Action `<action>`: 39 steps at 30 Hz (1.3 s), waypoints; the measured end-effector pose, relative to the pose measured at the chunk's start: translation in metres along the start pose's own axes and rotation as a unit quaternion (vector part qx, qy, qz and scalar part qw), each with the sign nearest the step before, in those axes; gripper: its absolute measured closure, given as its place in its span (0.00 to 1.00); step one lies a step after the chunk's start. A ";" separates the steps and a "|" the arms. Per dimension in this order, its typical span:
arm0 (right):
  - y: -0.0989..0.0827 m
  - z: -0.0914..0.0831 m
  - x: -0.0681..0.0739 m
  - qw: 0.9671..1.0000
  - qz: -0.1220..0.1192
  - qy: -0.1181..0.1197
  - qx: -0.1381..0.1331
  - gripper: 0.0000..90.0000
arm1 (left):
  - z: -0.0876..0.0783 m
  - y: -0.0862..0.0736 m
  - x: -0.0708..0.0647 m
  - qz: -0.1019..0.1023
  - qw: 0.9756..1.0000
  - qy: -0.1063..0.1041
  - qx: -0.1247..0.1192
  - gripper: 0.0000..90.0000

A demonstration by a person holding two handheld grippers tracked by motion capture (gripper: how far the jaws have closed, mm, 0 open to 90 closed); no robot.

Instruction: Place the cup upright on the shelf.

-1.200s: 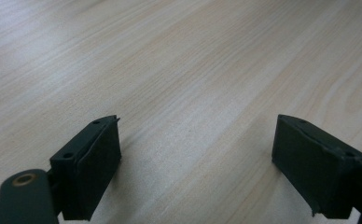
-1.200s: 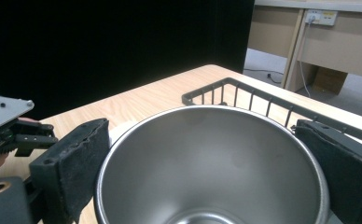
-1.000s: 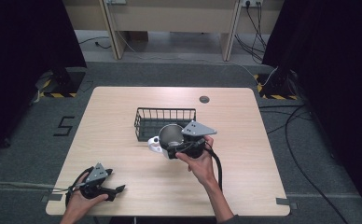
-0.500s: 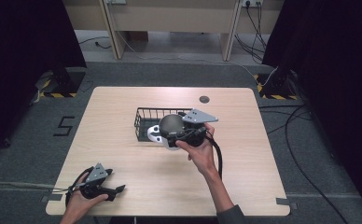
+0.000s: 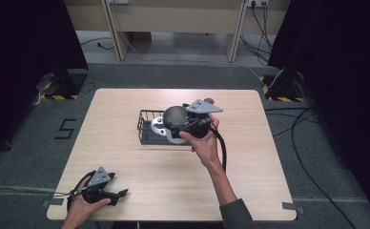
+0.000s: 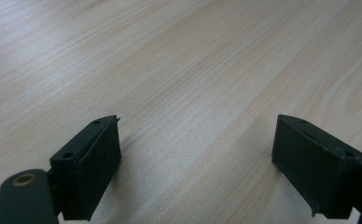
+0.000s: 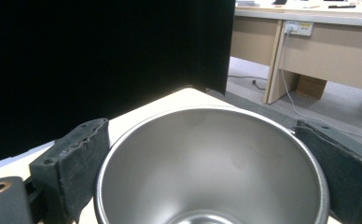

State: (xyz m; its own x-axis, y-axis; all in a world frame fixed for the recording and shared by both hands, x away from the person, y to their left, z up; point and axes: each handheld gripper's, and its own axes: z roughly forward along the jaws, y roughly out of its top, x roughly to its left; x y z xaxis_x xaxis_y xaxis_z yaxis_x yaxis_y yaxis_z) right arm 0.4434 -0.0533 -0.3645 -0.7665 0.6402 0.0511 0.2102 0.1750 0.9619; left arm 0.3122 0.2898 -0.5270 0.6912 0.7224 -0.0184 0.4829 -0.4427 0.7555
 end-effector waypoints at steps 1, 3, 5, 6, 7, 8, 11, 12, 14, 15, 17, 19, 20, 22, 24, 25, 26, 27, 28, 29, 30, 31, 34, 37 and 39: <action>0.001 0.001 -0.001 1.000 -0.001 -0.002 0.000 0.07 | 0.000 0.000 0.000 0.000 1.000 0.000 0.000 0.16; 0.003 0.004 -0.004 1.000 -0.001 -0.005 -0.001 0.07 | 0.000 0.000 0.000 0.000 1.000 -0.001 0.001 0.16; 0.004 0.006 -0.008 1.000 0.000 -0.005 -0.002 0.07 | 0.000 0.000 0.000 0.001 1.000 0.000 0.001 0.16; 0.005 0.008 -0.009 1.000 0.000 -0.007 -0.001 0.07 | 0.000 0.000 0.000 0.001 1.000 0.000 0.001 0.16; 0.006 0.009 -0.011 1.000 -0.001 -0.009 -0.001 0.07 | 0.000 0.000 0.000 0.001 1.000 0.000 0.001 0.16; 0.006 0.010 -0.012 1.000 0.000 -0.011 0.000 0.07 | 0.000 0.000 0.000 0.001 1.000 -0.001 0.001 0.16; 0.007 0.014 -0.017 1.000 0.006 -0.012 -0.001 0.07 | 0.000 0.000 0.000 0.001 1.000 -0.001 0.001 0.16; 0.007 0.015 -0.018 1.000 0.005 -0.013 -0.001 0.07 | 0.000 0.000 0.000 0.001 1.000 -0.001 0.001 0.16; 0.008 0.021 -0.023 1.000 0.008 -0.014 0.000 0.07 | 0.000 0.000 0.000 0.001 1.000 -0.001 0.001 0.16; 0.008 0.021 -0.023 1.000 0.008 -0.014 0.000 0.07 | 0.000 0.000 0.000 0.001 1.000 -0.001 0.001 0.16; 0.009 0.024 -0.026 1.000 0.008 -0.015 0.001 0.07 | 0.000 0.000 0.000 0.000 1.000 -0.001 0.001 0.16; 0.010 0.030 -0.029 1.000 0.007 -0.016 0.003 0.07 | 0.000 0.000 0.000 0.000 1.000 -0.001 0.001 0.16; 0.010 0.030 -0.029 1.000 0.007 -0.016 0.003 0.07 | 0.000 0.000 0.000 0.000 1.000 -0.001 0.001 0.16; 0.011 0.033 -0.032 1.000 0.008 -0.016 0.003 0.07 | 0.000 0.000 0.000 0.001 1.000 -0.001 0.001 0.16; 0.010 0.036 -0.035 1.000 0.005 -0.017 0.001 0.07 | 0.000 0.000 0.000 0.001 1.000 -0.001 0.001 0.16; 0.010 0.037 -0.037 1.000 0.006 -0.017 0.002 0.07 | 0.000 0.000 0.000 0.001 1.000 -0.001 0.001 0.16; 0.009 0.039 -0.038 1.000 0.008 -0.016 0.004 0.07 | 0.000 0.000 0.000 0.001 1.000 -0.001 0.001 0.16; 0.008 0.041 -0.040 1.000 0.009 -0.016 0.005 0.07 | 0.000 0.000 0.000 0.001 1.000 -0.001 0.001 0.16; 0.008 0.043 -0.041 1.000 0.009 -0.017 0.006 0.07 | 0.000 0.000 0.000 0.001 1.000 -0.001 0.001 0.16; 0.007 0.045 -0.042 1.000 0.010 -0.018 0.008 0.07 | 0.000 0.000 0.000 0.000 1.000 0.000 0.000 0.16; 0.006 0.048 -0.043 1.000 0.010 -0.018 0.008 0.07 | 0.000 0.000 0.000 0.000 1.000 0.000 0.000 0.16; 0.006 0.049 -0.044 1.000 0.009 -0.019 0.009 0.07 | 0.000 0.000 0.000 0.000 1.000 0.000 0.000 0.16; 0.005 0.055 -0.045 1.000 0.008 -0.017 0.011 0.07 | 0.000 0.000 0.000 0.001 1.000 0.000 0.001 0.16; 0.005 0.060 -0.046 1.000 0.008 -0.016 0.011 0.07 | 0.000 0.000 0.000 0.001 1.000 -0.001 0.001 0.16; 0.004 0.062 -0.046 1.000 0.011 -0.015 0.013 0.07 | 0.000 0.000 0.000 0.001 1.000 0.000 0.001 0.16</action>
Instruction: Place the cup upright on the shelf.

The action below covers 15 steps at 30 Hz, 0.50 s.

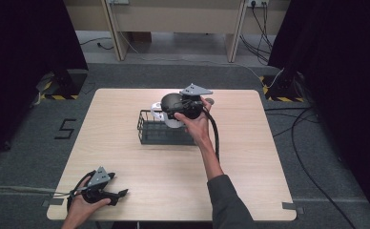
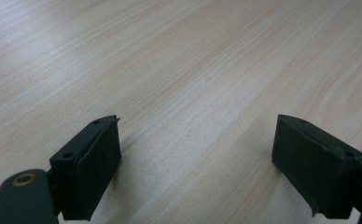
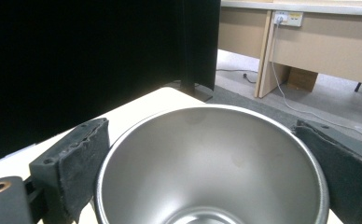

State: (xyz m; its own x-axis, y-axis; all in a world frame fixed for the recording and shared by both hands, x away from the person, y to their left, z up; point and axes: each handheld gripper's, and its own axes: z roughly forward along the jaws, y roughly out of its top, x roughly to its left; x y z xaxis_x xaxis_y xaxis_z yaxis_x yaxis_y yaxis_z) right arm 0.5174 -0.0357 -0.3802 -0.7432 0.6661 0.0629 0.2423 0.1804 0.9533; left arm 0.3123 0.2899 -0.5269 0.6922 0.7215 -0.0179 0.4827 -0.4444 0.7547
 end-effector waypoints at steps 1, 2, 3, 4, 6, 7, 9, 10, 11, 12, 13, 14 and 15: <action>-0.001 0.001 0.000 1.000 -0.001 -0.001 0.002 0.07 | 0.000 0.000 0.000 0.000 1.000 0.000 0.000 0.16; -0.001 0.002 0.000 1.000 -0.003 -0.001 0.003 0.07 | 0.000 0.000 0.000 0.000 1.000 0.000 0.000 0.16; -0.002 0.003 0.000 1.000 -0.001 -0.001 0.005 0.07 | 0.000 0.000 0.000 0.000 1.000 0.000 0.000 0.16; -0.003 0.004 -0.001 1.000 0.000 -0.001 0.006 0.07 | 0.000 0.000 0.000 0.000 1.000 0.000 0.000 0.16; -0.004 0.005 -0.002 1.000 0.000 -0.002 0.007 0.07 | 0.000 0.000 0.000 0.000 1.000 0.000 0.000 0.16; -0.005 0.006 -0.002 1.000 0.002 -0.003 0.008 0.07 | 0.000 0.000 0.000 0.000 1.000 0.000 0.000 0.16; -0.007 0.007 -0.004 1.000 0.005 -0.002 0.007 0.07 | 0.000 0.000 0.000 0.000 1.000 0.000 0.000 0.16; -0.007 0.008 -0.004 1.000 0.005 -0.002 0.006 0.07 | 0.000 0.000 0.000 0.000 1.000 0.000 0.000 0.16; -0.008 0.008 -0.004 1.000 0.006 -0.002 0.007 0.07 | 0.000 0.000 0.000 0.000 1.000 0.000 0.000 0.16; -0.008 0.009 -0.005 1.000 0.005 -0.002 0.008 0.07 | 0.000 0.000 0.000 0.000 1.000 0.000 0.000 0.16; -0.009 0.009 -0.005 1.000 0.005 -0.003 0.010 0.07 | 0.000 0.000 0.000 0.000 1.000 0.000 0.000 0.16; -0.010 0.009 -0.005 1.000 0.004 -0.003 0.011 0.07 | 0.000 0.000 0.000 0.000 1.000 0.000 0.000 0.16; -0.011 0.009 -0.005 1.000 0.005 -0.003 0.012 0.07 | 0.000 0.000 0.000 0.000 1.000 0.000 0.000 0.16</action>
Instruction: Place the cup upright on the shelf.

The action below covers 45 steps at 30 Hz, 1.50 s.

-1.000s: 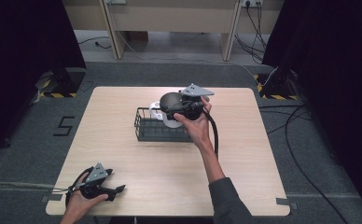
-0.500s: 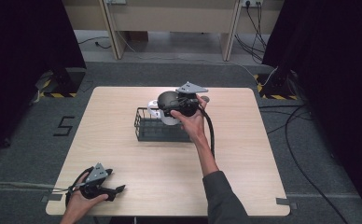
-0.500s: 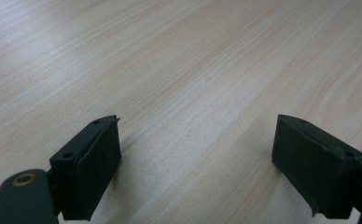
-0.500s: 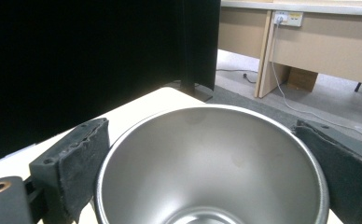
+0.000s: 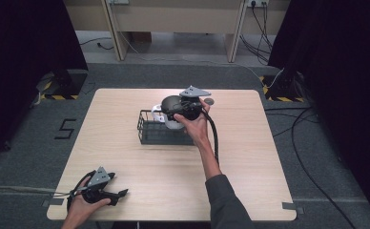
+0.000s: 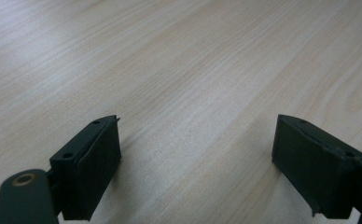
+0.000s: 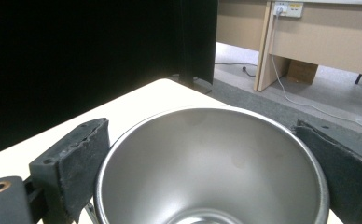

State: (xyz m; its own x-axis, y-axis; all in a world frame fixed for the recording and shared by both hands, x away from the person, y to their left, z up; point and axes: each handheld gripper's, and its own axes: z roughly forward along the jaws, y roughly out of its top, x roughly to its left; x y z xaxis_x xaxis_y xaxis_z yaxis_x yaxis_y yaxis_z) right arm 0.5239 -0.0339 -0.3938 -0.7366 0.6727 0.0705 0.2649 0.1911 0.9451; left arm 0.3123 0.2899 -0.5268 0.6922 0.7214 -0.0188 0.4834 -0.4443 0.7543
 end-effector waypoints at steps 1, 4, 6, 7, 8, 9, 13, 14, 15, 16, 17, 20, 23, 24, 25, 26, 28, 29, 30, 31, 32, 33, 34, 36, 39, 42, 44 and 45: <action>-0.001 0.000 0.000 1.000 -0.001 -0.001 0.001 0.07 | 0.000 0.000 0.000 0.000 1.000 0.000 0.000 0.16; -0.005 0.001 -0.002 1.000 0.001 -0.001 0.006 0.07 | 0.000 0.000 0.000 0.000 1.000 0.001 -0.001 0.16; -0.008 0.002 -0.003 1.000 0.002 -0.001 0.009 0.07 | 0.000 0.000 0.000 0.000 1.000 0.001 -0.001 0.16; -0.009 0.003 -0.003 1.000 0.002 -0.002 0.012 0.07 | 0.000 0.000 0.000 0.000 1.000 0.000 0.000 0.16; -0.010 0.004 -0.003 1.000 0.002 -0.001 0.013 0.07 | 0.000 0.000 0.000 0.000 1.000 0.000 0.000 0.16; -0.011 0.004 -0.003 1.000 0.002 -0.002 0.014 0.07 | 0.000 0.000 0.000 0.000 1.000 0.000 0.000 0.16; -0.015 0.006 -0.004 1.000 0.004 -0.002 0.016 0.07 | 0.000 0.000 0.000 0.000 1.000 0.000 0.000 0.16; -0.016 0.007 -0.004 1.000 0.003 -0.003 0.019 0.07 | 0.000 0.000 0.000 0.000 1.000 0.000 0.000 0.16; -0.017 0.007 -0.004 1.000 0.003 -0.003 0.021 0.07 | 0.000 0.000 0.000 0.000 1.000 0.000 0.000 0.16; -0.017 0.007 -0.004 1.000 0.001 -0.004 0.023 0.07 | 0.000 0.000 0.000 0.000 1.000 0.000 0.000 0.16; -0.018 0.007 -0.004 1.000 0.003 -0.004 0.025 0.07 | 0.000 0.000 0.000 0.000 1.000 0.000 0.000 0.16; -0.022 0.008 -0.006 1.000 0.007 -0.003 0.026 0.07 | 0.000 0.000 0.000 0.000 1.000 0.000 0.000 0.16; -0.024 0.008 -0.007 0.999 0.010 -0.003 0.030 0.07 | 0.000 0.000 0.000 0.000 1.000 0.001 0.000 0.16; -0.025 0.008 -0.007 0.999 0.012 -0.003 0.032 0.07 | 0.000 0.000 0.000 0.000 1.000 0.000 0.000 0.16; -0.026 0.008 -0.008 0.999 0.012 -0.003 0.037 0.07 | 0.000 0.000 0.000 0.000 1.000 0.001 -0.001 0.16; -0.028 0.008 -0.008 0.999 0.012 -0.003 0.040 0.06 | 0.000 0.000 0.000 0.000 1.000 0.001 -0.001 0.16; -0.028 0.008 -0.009 0.999 0.013 -0.003 0.039 0.06 | 0.000 0.000 0.000 -0.001 1.000 0.001 -0.001 0.16; -0.028 0.008 -0.009 0.999 0.013 -0.002 0.039 0.06 | 0.000 0.000 0.000 0.000 1.000 0.001 -0.001 0.16; -0.028 0.008 -0.009 0.999 0.012 -0.001 0.040 0.06 | 0.000 0.000 0.000 0.000 1.000 0.001 -0.001 0.16; -0.028 0.007 -0.009 0.999 0.012 -0.001 0.042 0.06 | 0.000 0.000 0.000 0.000 1.000 0.001 -0.001 0.16; -0.028 0.007 -0.009 0.999 0.011 -0.001 0.044 0.06 | 0.000 0.000 0.000 0.000 1.000 0.001 -0.001 0.16; -0.027 0.007 -0.009 0.999 0.009 -0.001 0.045 0.06 | 0.000 0.000 0.000 0.000 1.000 0.001 -0.001 0.16; -0.027 0.006 -0.009 0.999 0.007 -0.002 0.047 0.06 | 0.000 0.000 0.000 0.000 1.000 0.001 0.000 0.16; -0.027 0.006 -0.008 0.999 0.007 -0.002 0.047 0.06 | 0.000 0.000 0.000 0.000 1.000 0.001 0.000 0.16; -0.026 0.006 -0.007 0.999 0.006 -0.003 0.046 0.06 | 0.000 0.000 0.000 0.000 1.000 0.001 0.000 0.16; -0.023 0.003 -0.007 1.000 0.014 -0.001 0.028 0.07 | 0.000 0.000 0.000 0.000 1.000 0.001 0.000 0.16; -0.019 -0.001 -0.008 1.000 0.026 0.004 0.009 0.10 | 0.000 0.000 0.000 0.000 1.000 0.001 -0.001 0.16; -0.017 -0.003 -0.009 1.000 0.029 0.009 0.001 0.15 | 0.000 0.000 0.000 0.000 1.000 0.001 -0.001 0.16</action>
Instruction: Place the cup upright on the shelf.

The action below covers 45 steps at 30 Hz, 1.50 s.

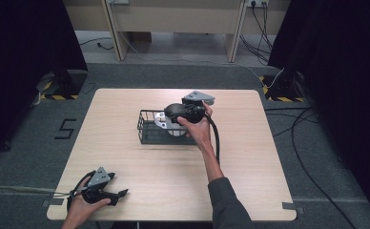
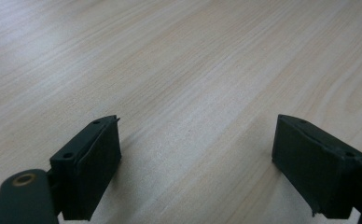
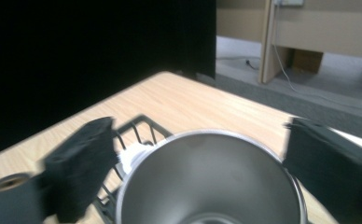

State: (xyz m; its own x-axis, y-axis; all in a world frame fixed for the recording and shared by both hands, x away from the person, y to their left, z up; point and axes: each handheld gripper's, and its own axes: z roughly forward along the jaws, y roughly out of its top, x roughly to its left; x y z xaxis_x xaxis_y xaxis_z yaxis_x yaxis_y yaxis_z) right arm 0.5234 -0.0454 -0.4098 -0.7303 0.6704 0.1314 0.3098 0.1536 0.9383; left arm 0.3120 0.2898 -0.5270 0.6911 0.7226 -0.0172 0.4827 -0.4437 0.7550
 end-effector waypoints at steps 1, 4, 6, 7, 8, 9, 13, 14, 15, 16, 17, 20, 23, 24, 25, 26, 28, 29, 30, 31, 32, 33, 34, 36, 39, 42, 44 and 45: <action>0.001 -0.003 -0.001 1.000 -0.001 0.004 -0.005 0.19 | 0.000 0.000 0.000 0.000 1.000 0.000 0.000 0.16; 0.004 -0.009 0.000 1.000 -0.002 -0.005 -0.009 0.16 | 0.000 0.000 0.000 0.000 1.000 0.000 0.000 0.16; 0.006 -0.013 0.000 1.000 -0.002 -0.003 -0.010 0.16 | 0.000 0.000 0.000 0.000 1.000 0.000 0.000 0.16; 0.007 -0.015 0.000 1.000 -0.004 -0.006 -0.011 0.17 | 0.000 0.000 0.000 0.000 1.000 0.000 0.000 0.16; 0.007 -0.017 0.000 1.000 -0.003 -0.007 -0.012 0.16 | 0.000 0.000 0.000 0.000 1.000 0.000 0.000 0.16; 0.008 -0.018 0.000 1.000 -0.004 -0.006 -0.013 0.17 | 0.000 0.000 0.000 0.000 1.000 0.000 0.000 0.16; 0.009 -0.026 0.004 1.000 -0.007 -0.003 -0.017 0.17 | 0.000 0.000 0.000 -0.001 1.000 0.000 0.000 0.16; 0.009 -0.028 0.005 1.000 -0.008 -0.003 -0.018 0.17 | 0.000 0.000 0.000 -0.001 1.000 0.000 0.000 0.16; 0.009 -0.030 0.005 1.000 -0.009 -0.003 -0.018 0.17 | 0.000 0.000 0.000 0.000 1.000 0.000 0.000 0.16; 0.009 -0.031 0.006 1.000 -0.009 -0.003 -0.019 0.17 | 0.000 0.000 0.000 0.000 1.000 0.000 0.000 0.16; 0.008 -0.034 0.007 1.000 -0.012 -0.002 -0.021 0.17 | 0.000 0.000 0.000 0.000 1.000 0.000 0.000 0.16; 0.007 -0.040 0.009 1.000 -0.012 0.002 -0.029 0.17 | 0.000 0.000 0.000 0.000 1.000 0.000 0.000 0.16; 0.005 -0.047 0.011 0.999 -0.012 0.002 -0.034 0.17 | 0.000 0.000 -0.001 0.000 1.000 -0.001 0.000 0.16; 0.004 -0.049 0.012 0.999 -0.012 0.004 -0.036 0.17 | 0.000 0.000 -0.001 0.000 1.000 0.000 0.000 0.16; 0.003 -0.051 0.013 0.999 -0.012 0.004 -0.034 0.17 | 0.000 0.000 -0.001 0.000 1.000 0.000 0.000 0.16; 0.003 -0.052 0.013 0.999 -0.013 0.004 -0.034 0.17 | 0.000 0.000 -0.001 -0.001 1.000 0.000 0.000 0.16; 0.002 -0.055 0.016 0.999 -0.014 0.005 -0.033 0.17 | 0.000 0.000 -0.001 -0.001 1.000 0.000 -0.001 0.16; 0.001 -0.057 0.017 0.999 -0.015 0.006 -0.031 0.17 | 0.000 0.000 -0.001 -0.001 1.000 0.001 0.000 0.16; 0.000 -0.058 0.018 0.999 -0.015 0.007 -0.031 0.17 | 0.000 0.000 -0.001 0.000 1.000 0.001 0.000 0.16; -0.001 -0.059 0.020 0.999 -0.016 0.009 -0.032 0.17 | 0.000 -0.001 -0.001 0.000 1.000 0.001 0.000 0.16; -0.001 -0.061 0.021 0.999 -0.017 0.009 -0.032 0.17 | -0.001 -0.001 -0.001 0.000 1.000 0.001 0.000 0.16; -0.002 -0.062 0.022 0.999 -0.018 0.009 -0.032 0.17 | 0.000 -0.001 -0.001 0.000 1.000 0.001 0.000 0.16; -0.002 -0.063 0.023 0.999 -0.020 0.009 -0.032 0.17 | -0.001 -0.001 -0.001 0.000 1.000 0.000 -0.001 0.16; -0.003 -0.066 0.025 0.999 -0.021 0.013 -0.033 0.17 | -0.001 -0.001 -0.001 -0.001 1.000 0.000 -0.001 0.16; -0.004 -0.069 0.028 0.999 -0.022 0.015 -0.034 0.17 | -0.001 -0.001 -0.001 -0.001 1.000 0.000 -0.001 0.16; -0.006 -0.072 0.030 0.999 -0.024 0.015 -0.032 0.17 | -0.001 -0.001 -0.001 -0.001 1.000 0.000 -0.001 0.16; -0.008 -0.075 0.032 0.999 -0.026 0.013 -0.029 0.17 | -0.001 -0.001 -0.001 -0.001 1.000 0.001 -0.001 0.16; -0.010 -0.076 0.033 0.999 -0.027 0.013 -0.027 0.17 | -0.001 -0.001 -0.001 -0.002 1.000 0.001 -0.001 0.16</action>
State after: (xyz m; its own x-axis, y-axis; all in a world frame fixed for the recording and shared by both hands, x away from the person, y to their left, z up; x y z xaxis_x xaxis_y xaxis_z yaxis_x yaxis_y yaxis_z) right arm 0.4501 -0.0803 -0.3906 -0.7603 0.6436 0.0878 0.2368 0.1488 0.9601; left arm 0.3101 0.2897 -0.5272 0.6887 0.7248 -0.0187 0.4842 -0.4406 0.7559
